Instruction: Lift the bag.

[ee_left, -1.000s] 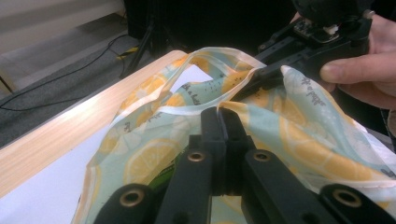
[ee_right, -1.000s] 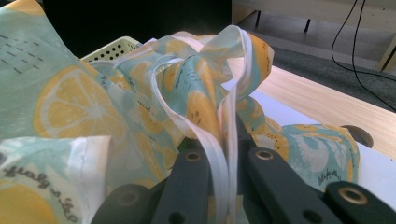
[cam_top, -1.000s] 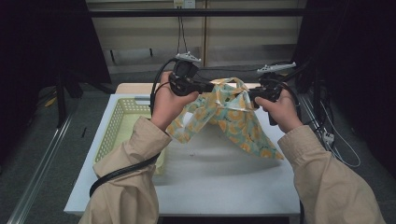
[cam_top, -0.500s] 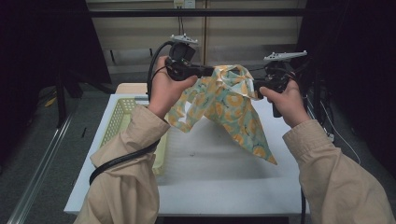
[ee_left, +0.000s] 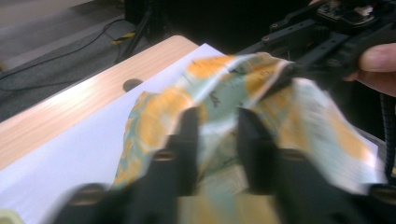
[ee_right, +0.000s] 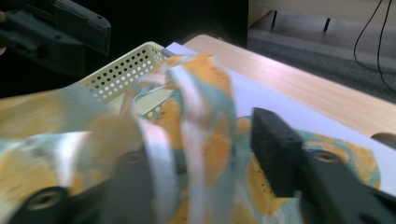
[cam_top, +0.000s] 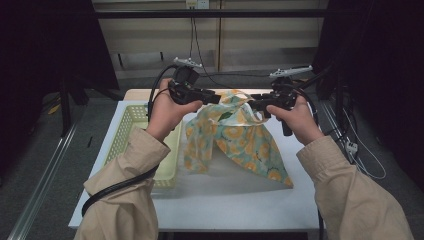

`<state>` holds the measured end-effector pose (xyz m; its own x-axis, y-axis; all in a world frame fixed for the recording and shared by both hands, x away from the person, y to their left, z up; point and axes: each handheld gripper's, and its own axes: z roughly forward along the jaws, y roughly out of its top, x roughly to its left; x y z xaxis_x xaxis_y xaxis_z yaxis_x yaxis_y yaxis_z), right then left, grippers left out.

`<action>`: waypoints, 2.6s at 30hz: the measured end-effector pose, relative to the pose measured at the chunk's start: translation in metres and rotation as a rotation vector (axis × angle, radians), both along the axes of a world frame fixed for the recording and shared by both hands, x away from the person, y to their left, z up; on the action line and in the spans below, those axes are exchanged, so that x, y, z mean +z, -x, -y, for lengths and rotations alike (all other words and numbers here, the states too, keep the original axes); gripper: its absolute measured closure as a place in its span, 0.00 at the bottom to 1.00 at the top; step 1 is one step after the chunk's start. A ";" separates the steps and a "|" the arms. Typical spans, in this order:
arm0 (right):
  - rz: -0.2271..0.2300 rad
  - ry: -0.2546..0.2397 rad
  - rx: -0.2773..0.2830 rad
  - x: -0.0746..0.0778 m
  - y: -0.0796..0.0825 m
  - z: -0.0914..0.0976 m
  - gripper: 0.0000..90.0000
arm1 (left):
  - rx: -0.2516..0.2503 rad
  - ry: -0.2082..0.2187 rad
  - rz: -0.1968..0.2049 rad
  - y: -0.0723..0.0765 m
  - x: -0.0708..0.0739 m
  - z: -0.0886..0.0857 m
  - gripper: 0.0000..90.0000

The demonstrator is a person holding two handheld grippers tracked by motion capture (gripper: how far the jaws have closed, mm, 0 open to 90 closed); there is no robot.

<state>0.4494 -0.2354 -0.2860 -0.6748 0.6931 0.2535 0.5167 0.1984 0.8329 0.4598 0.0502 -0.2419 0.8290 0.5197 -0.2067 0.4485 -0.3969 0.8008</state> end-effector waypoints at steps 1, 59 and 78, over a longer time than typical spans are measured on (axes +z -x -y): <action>-0.014 0.004 -0.004 -0.001 0.000 -0.001 0.51 | 0.007 -0.004 -0.002 0.001 -0.002 -0.001 0.66; -0.032 0.012 0.046 -0.046 0.051 0.049 0.20 | 0.173 -0.110 -0.061 -0.002 -0.100 -0.024 1.00; -0.012 0.198 0.085 -0.114 0.112 0.059 0.17 | 0.070 -0.089 0.039 0.073 -0.111 -0.108 0.07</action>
